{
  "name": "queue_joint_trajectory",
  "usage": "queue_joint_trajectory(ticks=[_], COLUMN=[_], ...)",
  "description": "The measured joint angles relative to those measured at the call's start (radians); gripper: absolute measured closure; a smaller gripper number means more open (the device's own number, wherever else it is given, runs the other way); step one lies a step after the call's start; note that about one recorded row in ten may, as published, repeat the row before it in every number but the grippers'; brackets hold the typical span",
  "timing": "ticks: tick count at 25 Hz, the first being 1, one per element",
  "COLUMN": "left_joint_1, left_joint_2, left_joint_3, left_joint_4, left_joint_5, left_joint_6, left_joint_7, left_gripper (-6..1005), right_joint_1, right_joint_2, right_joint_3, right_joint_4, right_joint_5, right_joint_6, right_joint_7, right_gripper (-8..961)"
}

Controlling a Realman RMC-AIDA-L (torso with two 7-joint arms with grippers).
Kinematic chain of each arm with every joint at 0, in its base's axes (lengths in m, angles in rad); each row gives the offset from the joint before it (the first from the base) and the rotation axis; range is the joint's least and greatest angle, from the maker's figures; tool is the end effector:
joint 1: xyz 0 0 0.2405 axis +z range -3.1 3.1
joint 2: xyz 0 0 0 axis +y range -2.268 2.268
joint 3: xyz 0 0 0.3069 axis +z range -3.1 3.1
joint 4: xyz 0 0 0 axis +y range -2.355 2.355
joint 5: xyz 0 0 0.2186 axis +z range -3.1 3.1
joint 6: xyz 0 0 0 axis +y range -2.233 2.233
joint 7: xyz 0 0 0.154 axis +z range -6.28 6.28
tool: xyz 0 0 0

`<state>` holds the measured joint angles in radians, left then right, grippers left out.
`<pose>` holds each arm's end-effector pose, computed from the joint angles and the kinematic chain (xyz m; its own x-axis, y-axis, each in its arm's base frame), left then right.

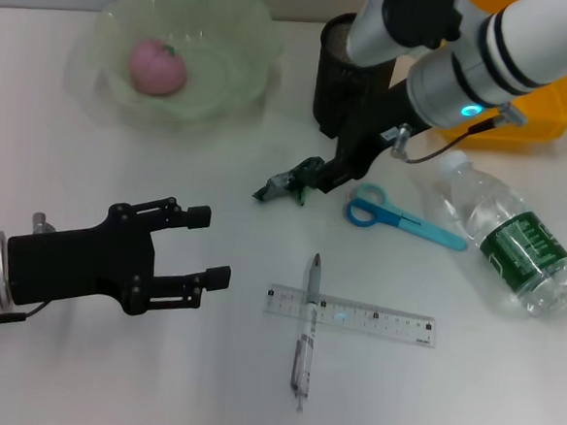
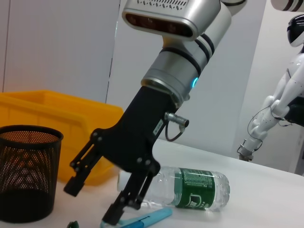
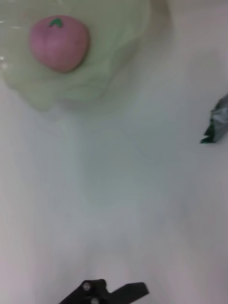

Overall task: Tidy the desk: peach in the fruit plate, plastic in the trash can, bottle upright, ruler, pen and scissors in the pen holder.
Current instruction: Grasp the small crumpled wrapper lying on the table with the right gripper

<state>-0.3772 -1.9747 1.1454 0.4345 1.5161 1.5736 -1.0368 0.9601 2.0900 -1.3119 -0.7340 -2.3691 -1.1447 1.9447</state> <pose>-0.3356 0.2987 -0.0475 0.7849 0.2214 0.5788 0.3448 -0.9321 -0.1110 0.1608 0.4665 -0.1058 0.9667 -0.1936 0.1672 -0.1441 -0.9523 -0.2691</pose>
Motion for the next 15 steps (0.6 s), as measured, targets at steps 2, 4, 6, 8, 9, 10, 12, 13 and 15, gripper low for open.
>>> queue_joint_trajectory(ticks=[2,4,6,8,9,10,12,13,15], left_joint_1=[-0.001,-0.004,-0.005,-0.005,-0.006,-0.006,-0.006,-0.006,-0.006], left_joint_2=[0.0,-0.001,-0.003,-0.004,-0.004,-0.004,-0.005,-0.005,-0.006], left_joint_3=[0.0,0.0,0.0,0.001,0.001,0.001,0.001,0.0,0.001], left_joint_4=[0.0,0.0,0.001,0.002,0.003,0.003,0.004,0.004,0.004], left_joint_5=[0.0,0.0,0.0,0.0,0.0,0.0,0.0,0.0,0.0], left_joint_6=[0.0,0.0,0.0,0.0,0.0,0.0,0.0,0.0,0.001], left_joint_7=[0.0,0.0,0.0,0.0,0.0,0.0,0.0,0.0,0.0], left_gripper=[200,200,200,200,200,200,200,201,201], right_joint_1=[-0.003,-0.002,0.004,0.009,0.011,0.012,0.013,0.013,0.014], right_joint_2=[0.0,0.0,0.0,0.0,0.0,0.001,0.001,0.001,0.001], right_joint_3=[-0.03,-0.039,-0.055,-0.069,-0.077,-0.089,-0.122,-0.122,-0.136], right_joint_4=[0.016,0.028,0.053,0.074,0.084,0.094,0.113,0.113,0.125], right_joint_5=[0.039,0.047,0.053,0.055,0.058,0.066,0.103,0.103,0.131], right_joint_6=[0.045,0.058,0.085,0.113,0.128,0.146,0.187,0.187,0.201], right_joint_7=[-0.01,-0.013,-0.016,-0.016,-0.017,-0.017,-0.02,-0.02,-0.031], right_gripper=[196,197,197,198,198,198,198,199,199])
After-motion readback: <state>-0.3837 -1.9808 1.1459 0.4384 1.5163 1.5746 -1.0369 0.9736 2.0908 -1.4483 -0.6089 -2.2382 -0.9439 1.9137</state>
